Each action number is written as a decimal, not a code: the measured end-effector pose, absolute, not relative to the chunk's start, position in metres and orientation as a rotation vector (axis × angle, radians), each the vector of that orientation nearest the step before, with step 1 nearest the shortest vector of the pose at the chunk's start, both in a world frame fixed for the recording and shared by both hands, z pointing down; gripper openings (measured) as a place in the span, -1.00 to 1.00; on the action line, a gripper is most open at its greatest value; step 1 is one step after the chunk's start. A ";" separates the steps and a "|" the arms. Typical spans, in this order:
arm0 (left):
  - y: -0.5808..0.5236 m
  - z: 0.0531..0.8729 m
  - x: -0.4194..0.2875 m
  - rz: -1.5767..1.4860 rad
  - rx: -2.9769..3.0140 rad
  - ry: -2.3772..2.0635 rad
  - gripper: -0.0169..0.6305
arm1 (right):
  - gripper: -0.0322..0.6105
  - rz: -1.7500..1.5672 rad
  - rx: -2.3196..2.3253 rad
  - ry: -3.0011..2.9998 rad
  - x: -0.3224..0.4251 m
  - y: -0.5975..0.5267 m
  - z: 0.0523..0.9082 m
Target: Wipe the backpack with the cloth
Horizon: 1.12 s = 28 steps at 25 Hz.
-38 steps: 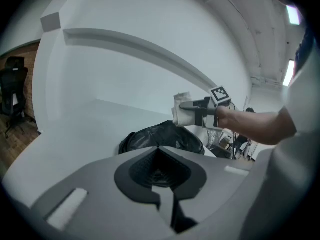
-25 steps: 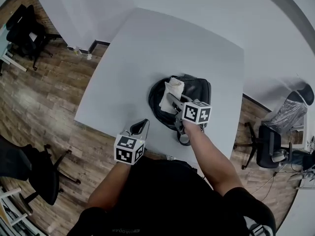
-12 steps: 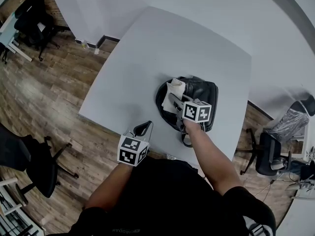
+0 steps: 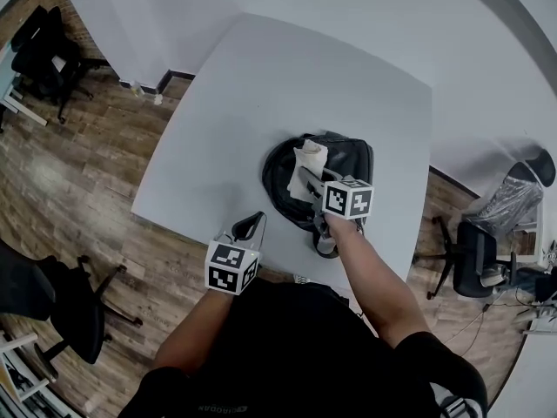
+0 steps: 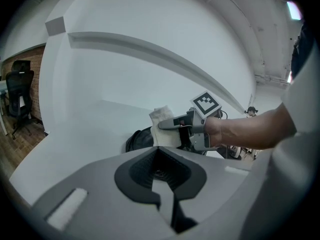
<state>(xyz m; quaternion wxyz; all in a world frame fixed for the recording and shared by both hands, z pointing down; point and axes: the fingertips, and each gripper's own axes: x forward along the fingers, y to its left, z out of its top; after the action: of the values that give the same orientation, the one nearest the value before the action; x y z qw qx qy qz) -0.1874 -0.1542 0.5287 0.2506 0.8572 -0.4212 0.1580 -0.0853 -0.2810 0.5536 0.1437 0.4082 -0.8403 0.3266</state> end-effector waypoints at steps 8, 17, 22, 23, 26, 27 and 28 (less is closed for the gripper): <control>-0.156 0.529 -0.163 0.453 2.376 -1.087 -0.93 | -0.61 0.910 1.286 -2.394 -0.035 -0.276 0.536; -0.159 0.527 -0.143 0.467 2.413 -1.038 -0.93 | -0.61 0.917 1.453 -2.388 0.028 -0.272 0.513; -0.158 0.527 -0.135 0.481 2.426 -1.020 -0.93 | -0.61 0.914 1.548 -2.380 0.063 -0.270 0.502; -0.158 0.527 -0.134 0.482 2.428 -1.019 -0.93 | -0.61 0.912 1.561 -2.377 0.068 -0.269 0.501; -0.158 0.526 -0.133 0.484 2.431 -1.017 -0.93 | -0.61 0.903 1.594 -2.368 0.082 -0.266 0.498; -0.158 0.526 -0.133 0.485 2.433 -1.016 -0.93 | -0.61 0.898 1.603 -2.365 0.086 -0.266 0.497; -0.158 0.525 -0.133 0.486 2.436 -1.017 -0.93 | -0.61 0.892 1.612 -2.362 0.089 -0.265 0.495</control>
<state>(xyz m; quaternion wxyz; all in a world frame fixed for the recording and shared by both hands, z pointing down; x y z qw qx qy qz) -0.1329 -0.1579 0.5249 0.2268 0.8838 -0.3692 0.1763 0.0894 -0.2648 0.4953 0.0729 0.5368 -0.7864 0.2970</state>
